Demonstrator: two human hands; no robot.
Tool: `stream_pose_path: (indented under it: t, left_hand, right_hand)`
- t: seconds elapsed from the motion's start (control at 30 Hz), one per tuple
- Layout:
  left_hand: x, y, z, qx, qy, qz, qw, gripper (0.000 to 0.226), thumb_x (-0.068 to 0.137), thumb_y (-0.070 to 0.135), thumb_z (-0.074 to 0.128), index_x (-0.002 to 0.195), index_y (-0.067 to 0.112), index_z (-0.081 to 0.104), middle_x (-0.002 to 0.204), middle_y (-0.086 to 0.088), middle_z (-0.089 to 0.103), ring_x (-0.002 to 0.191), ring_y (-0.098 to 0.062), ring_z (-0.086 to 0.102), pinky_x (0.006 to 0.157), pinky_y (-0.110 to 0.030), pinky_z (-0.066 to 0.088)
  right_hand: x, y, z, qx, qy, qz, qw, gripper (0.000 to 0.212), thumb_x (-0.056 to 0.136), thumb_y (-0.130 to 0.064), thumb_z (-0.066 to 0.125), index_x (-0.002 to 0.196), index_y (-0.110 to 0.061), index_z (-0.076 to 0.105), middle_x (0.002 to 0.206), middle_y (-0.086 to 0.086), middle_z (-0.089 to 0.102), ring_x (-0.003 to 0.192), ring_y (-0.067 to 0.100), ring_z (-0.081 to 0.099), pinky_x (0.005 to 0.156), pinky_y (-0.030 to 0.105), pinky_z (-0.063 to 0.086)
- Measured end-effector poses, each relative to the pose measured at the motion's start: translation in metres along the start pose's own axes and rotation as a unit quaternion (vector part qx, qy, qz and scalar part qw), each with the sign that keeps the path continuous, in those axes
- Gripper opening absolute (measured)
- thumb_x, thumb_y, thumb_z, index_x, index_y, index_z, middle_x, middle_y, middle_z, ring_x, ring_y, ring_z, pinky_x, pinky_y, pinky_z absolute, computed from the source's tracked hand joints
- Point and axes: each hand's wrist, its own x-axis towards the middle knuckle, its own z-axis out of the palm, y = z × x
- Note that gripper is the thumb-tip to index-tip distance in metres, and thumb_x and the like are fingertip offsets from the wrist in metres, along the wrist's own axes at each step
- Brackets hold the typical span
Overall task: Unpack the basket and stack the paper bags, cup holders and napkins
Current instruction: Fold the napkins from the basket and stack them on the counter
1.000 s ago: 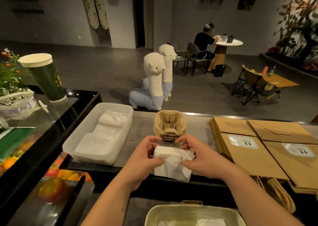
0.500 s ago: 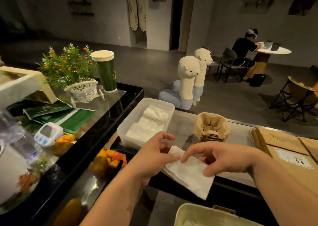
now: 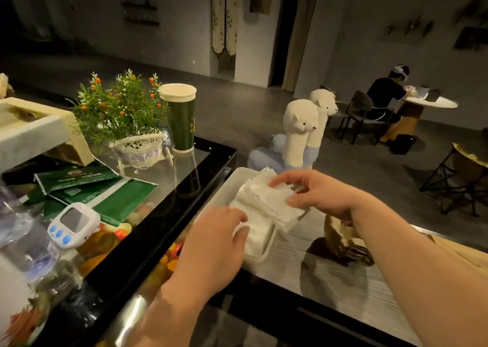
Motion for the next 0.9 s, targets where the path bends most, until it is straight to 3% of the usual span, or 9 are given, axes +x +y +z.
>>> stream_pose_path:
  t: [0.13, 0.23, 0.33, 0.43, 0.6, 0.67, 0.8, 0.9]
  left_hand:
    - [0.004, -0.012, 0.016, 0.095, -0.092, 0.075, 0.988, 0.044, 0.097, 0.047, 0.034, 0.111, 0.029, 0.072, 0.117, 0.012, 0.061, 0.115, -0.011, 0.05, 0.1, -0.035, 0.047]
    - [0.024, -0.017, 0.017, 0.137, -0.149, 0.089, 0.975, 0.041, 0.099, 0.04, 0.04, 0.127, 0.03, 0.067, 0.132, 0.01, 0.057, 0.127, -0.014, 0.046, 0.109, -0.038, 0.04]
    - [0.045, -0.019, 0.019, 0.203, -0.235, 0.079, 0.947, 0.045, 0.101, 0.041, 0.037, 0.14, 0.029, 0.056, 0.139, 0.007, 0.053, 0.136, -0.019, 0.04, 0.114, -0.044, 0.031]
    - [0.048, -0.019, 0.021, 0.228, -0.286, 0.06, 0.929, 0.044, 0.101, 0.04, 0.037, 0.14, 0.03, 0.053, 0.136, 0.006, 0.054, 0.133, -0.021, 0.041, 0.116, -0.047, 0.027]
    - [0.042, -0.019, 0.018, 0.205, -0.253, 0.071, 0.943, 0.045, 0.103, 0.042, 0.035, 0.146, 0.034, 0.048, 0.143, 0.012, 0.049, 0.14, -0.016, 0.036, 0.123, -0.048, 0.021]
    - [0.035, -0.019, 0.016, 0.185, -0.229, 0.074, 0.953, 0.045, 0.103, 0.042, 0.036, 0.145, 0.034, 0.05, 0.146, 0.013, 0.047, 0.143, -0.014, 0.035, 0.123, -0.046, 0.025]
    - [0.018, -0.023, 0.013, 0.155, -0.132, 0.083, 0.976, 0.041, 0.093, 0.044, 0.035, 0.113, 0.032, 0.068, 0.113, 0.014, 0.061, 0.108, -0.012, 0.057, 0.096, -0.036, 0.053]
    - [0.013, -0.028, 0.017, 0.149, -0.149, 0.074, 0.975, 0.053, 0.094, 0.044, 0.02, 0.107, 0.032, 0.07, 0.102, 0.015, 0.057, 0.098, -0.011, 0.052, 0.089, -0.036, 0.05]
  right_hand:
    - [0.047, -0.001, 0.007, -0.06, -0.009, 0.01, 0.998, 0.047, 0.092, 0.003, 0.062, 0.118, -0.034, 0.071, 0.115, -0.007, 0.064, 0.075, 0.011, 0.06, 0.071, 0.023, 0.055]
    - [0.07, 0.0, 0.007, -0.09, -0.016, 0.018, 0.996, 0.047, 0.091, 0.004, 0.062, 0.117, -0.034, 0.071, 0.114, -0.018, 0.063, 0.068, 0.005, 0.056, 0.069, 0.02, 0.053]
    - [0.083, 0.01, 0.001, -0.07, 0.001, 0.018, 0.997, 0.049, 0.09, 0.005, 0.062, 0.116, -0.035, 0.072, 0.131, -0.01, 0.06, 0.078, 0.008, 0.06, 0.075, 0.025, 0.056]
    - [0.083, 0.02, -0.005, -0.047, -0.024, 0.018, 0.998, 0.05, 0.092, 0.003, 0.063, 0.114, -0.04, 0.073, 0.133, -0.007, 0.06, 0.087, 0.018, 0.06, 0.085, 0.036, 0.056]
    - [0.08, 0.015, -0.009, -0.056, -0.067, 0.015, 0.996, 0.047, 0.092, 0.004, 0.064, 0.117, -0.035, 0.072, 0.135, -0.009, 0.059, 0.074, 0.008, 0.058, 0.077, 0.025, 0.053]
    - [0.083, 0.013, -0.008, -0.061, -0.09, 0.014, 0.994, 0.048, 0.092, 0.006, 0.063, 0.119, -0.032, 0.072, 0.131, -0.012, 0.061, 0.072, 0.005, 0.059, 0.074, 0.023, 0.052]
    - [0.092, 0.011, -0.003, -0.011, -0.142, 0.003, 0.99, 0.047, 0.092, 0.011, 0.06, 0.124, -0.022, 0.07, 0.114, -0.02, 0.067, 0.073, 0.007, 0.056, 0.072, 0.028, 0.05]
    - [0.099, 0.013, 0.004, -0.002, -0.167, 0.007, 0.986, 0.048, 0.091, 0.01, 0.061, 0.123, -0.025, 0.07, 0.124, -0.009, 0.064, 0.08, 0.011, 0.055, 0.073, 0.028, 0.049]
